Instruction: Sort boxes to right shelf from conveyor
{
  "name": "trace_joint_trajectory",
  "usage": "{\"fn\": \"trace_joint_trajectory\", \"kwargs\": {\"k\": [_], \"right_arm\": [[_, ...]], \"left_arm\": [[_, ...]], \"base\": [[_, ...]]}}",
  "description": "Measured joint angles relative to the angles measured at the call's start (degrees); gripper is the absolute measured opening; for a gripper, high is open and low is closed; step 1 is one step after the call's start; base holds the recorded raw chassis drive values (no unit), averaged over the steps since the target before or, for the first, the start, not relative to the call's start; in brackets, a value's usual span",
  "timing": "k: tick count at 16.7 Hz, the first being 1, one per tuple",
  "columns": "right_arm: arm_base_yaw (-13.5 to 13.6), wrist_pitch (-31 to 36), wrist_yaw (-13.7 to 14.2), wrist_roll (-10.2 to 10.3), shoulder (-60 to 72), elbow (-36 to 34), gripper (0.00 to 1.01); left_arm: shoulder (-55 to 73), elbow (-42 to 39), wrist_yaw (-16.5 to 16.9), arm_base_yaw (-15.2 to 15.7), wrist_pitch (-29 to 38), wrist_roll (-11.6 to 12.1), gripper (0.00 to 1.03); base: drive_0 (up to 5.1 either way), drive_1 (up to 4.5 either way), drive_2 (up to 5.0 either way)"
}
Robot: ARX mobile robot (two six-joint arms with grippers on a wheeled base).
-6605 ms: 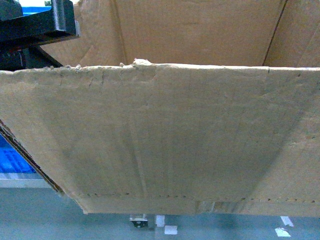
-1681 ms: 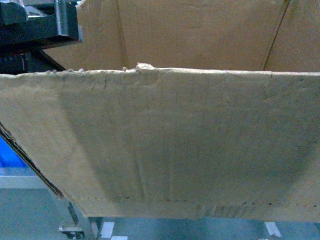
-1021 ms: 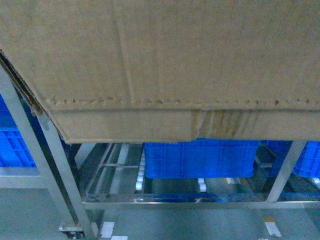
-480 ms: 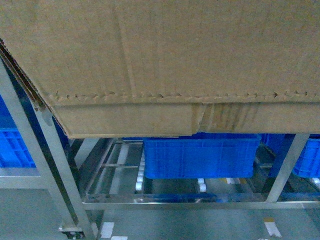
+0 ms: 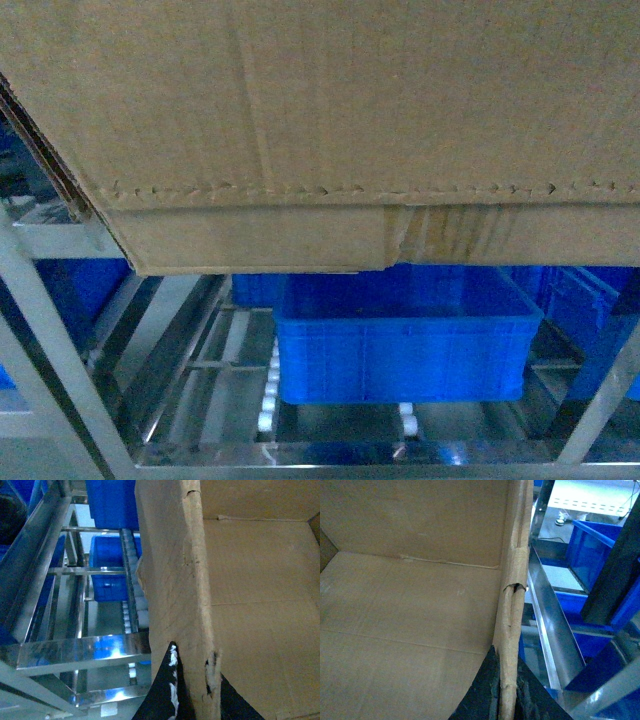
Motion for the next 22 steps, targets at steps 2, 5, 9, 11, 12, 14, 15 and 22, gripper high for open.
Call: {"fn": "trace_joint_trajectory", "kwargs": {"k": [2, 5, 9, 11, 12, 14, 15, 22], "right_arm": [[0.02, -0.17, 0.0, 0.0, 0.52, 0.0, 0.03], [0.0, 0.07, -0.11, 0.0, 0.48, 0.0, 0.03], [-1.55, 0.24, -1.7, 0.22, 5.62, 2.71, 0.03], [-1.95, 0.83, -2.84, 0.68, 9.97, 6.27, 0.03], [-1.95, 2.64, -3.54, 0.87, 11.98, 8.0, 0.03], [-2.05, 3.61, -3.76, 0.85, 16.68, 12.68, 0.03], [-2.29, 4.26, -4.09, 0.85, 18.93, 14.21, 0.03], [-2.56, 5.42, -5.75, 1.16, 36.2, 29.46, 0.03]], "left_arm": [[0.48, 0.0, 0.13, 0.02, -0.15, 0.0, 0.04], [0.52, 0.0, 0.22, 0.0, -0.02, 0.07, 0.04], [7.39, 3.37, 1.88, 0.7, 1.25, 0.9, 0.04], [11.19, 7.61, 2.49, 1.73, 0.83, 1.9, 0.04], [12.79, 9.77, 2.4, 2.19, 2.36, 2.23, 0.04], [17.27, 14.38, 2.99, 2.73, 3.23, 3.23, 0.04], [19.34, 15.39, 3.19, 2.97, 4.46, 3.5, 0.04], [34.51, 27.82, 3.06, 5.11, 5.6, 5.03, 0.04]], "base": [[0.0, 0.0, 0.0], [0.0, 0.0, 0.0], [0.0, 0.0, 0.0], [0.0, 0.0, 0.0], [0.0, 0.0, 0.0], [0.0, 0.0, 0.0], [0.0, 0.0, 0.0], [0.0, 0.0, 0.0]]}}
